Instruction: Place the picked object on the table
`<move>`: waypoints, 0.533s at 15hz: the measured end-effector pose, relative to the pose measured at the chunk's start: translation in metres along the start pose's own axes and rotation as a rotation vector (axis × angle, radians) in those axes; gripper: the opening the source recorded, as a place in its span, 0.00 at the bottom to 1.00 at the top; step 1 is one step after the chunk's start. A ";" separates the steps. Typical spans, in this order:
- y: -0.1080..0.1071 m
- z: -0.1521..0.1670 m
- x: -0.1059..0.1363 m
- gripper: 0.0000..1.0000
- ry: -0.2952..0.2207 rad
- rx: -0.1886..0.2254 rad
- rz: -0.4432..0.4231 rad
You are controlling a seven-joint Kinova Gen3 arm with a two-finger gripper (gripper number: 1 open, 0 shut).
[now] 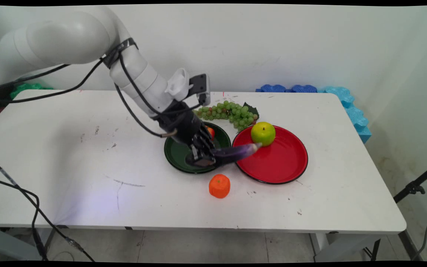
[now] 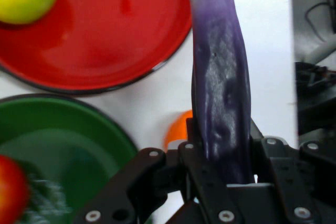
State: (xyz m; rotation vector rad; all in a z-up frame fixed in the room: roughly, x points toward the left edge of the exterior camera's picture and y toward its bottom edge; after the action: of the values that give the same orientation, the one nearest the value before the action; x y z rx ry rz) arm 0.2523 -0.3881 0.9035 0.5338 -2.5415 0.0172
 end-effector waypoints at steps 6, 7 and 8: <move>0.047 0.018 -0.007 0.00 -0.023 -0.037 -0.047; 0.051 0.021 -0.008 0.00 -0.025 -0.037 -0.049; 0.054 0.025 -0.010 0.00 -0.027 -0.036 -0.050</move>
State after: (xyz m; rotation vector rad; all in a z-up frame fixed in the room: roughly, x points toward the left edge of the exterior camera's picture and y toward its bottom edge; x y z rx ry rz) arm 0.2273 -0.3378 0.8823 0.5863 -2.5485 -0.0542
